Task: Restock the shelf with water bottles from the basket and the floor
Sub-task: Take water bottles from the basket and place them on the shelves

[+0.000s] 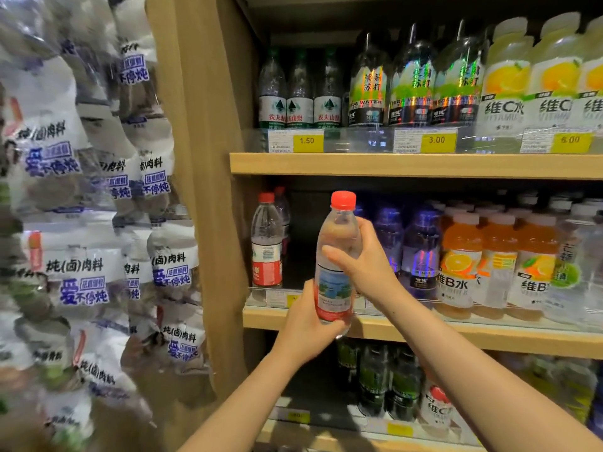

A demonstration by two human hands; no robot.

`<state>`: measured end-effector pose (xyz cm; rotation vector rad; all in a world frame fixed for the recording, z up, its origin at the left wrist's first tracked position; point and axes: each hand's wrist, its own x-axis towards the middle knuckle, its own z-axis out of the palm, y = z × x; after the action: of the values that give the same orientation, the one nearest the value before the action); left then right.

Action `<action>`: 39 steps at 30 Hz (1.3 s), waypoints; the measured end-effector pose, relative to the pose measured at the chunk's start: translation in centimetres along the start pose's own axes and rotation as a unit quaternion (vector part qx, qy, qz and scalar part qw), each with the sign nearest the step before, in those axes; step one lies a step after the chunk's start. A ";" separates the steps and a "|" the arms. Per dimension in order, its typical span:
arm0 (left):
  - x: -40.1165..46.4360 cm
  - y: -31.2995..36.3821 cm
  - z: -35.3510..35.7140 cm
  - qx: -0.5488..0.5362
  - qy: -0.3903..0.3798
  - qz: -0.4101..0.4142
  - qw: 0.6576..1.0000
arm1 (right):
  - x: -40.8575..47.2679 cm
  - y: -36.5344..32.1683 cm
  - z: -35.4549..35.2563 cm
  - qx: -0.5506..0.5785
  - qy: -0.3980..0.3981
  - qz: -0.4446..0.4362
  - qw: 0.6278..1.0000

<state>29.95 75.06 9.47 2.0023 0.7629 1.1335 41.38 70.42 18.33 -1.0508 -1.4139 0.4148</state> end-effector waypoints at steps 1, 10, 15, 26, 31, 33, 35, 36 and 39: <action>0.1 -0.2 -0.3 0.002 0.021 0.002 1.000 | 0.1 0.3 0.1 -0.031 -0.029 0.012 0.999; 2.0 -3.6 -5.3 0.161 0.163 0.055 0.972 | 2.4 2.2 2.3 -0.133 -0.036 -0.040 0.990; 2.3 -8.6 -5.7 0.301 0.173 -0.020 0.938 | 7.2 5.4 5.4 -0.178 -0.003 -0.007 0.984; 3.5 -11.3 -5.1 0.369 0.185 0.017 0.910 | 11.8 12.6 7.9 -0.264 0.067 0.176 0.946; 3.4 -11.1 -5.1 0.379 0.175 0.009 0.909 | 11.5 12.3 8.1 -0.257 0.056 0.197 0.945; 3.3 -11.0 -5.2 0.380 0.176 0.011 0.908 | 10.6 11.9 7.9 -0.245 0.055 0.184 0.950; 3.2 -11.0 -5.1 0.388 0.178 0.017 0.904 | 8.9 11.0 7.6 -0.275 0.059 0.136 0.950; 3.2 -11.1 -5.1 0.391 0.178 0.015 0.903 | 7.9 10.4 7.4 -0.297 0.067 0.087 0.948; 3.3 -11.2 -5.1 0.396 0.185 0.014 0.899 | 6.1 8.8 7.9 -0.282 0.055 -0.027 0.958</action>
<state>25.21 85.51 3.89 2.4616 1.6002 1.3801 38.13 82.51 13.67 -1.4607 -1.4918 -0.1020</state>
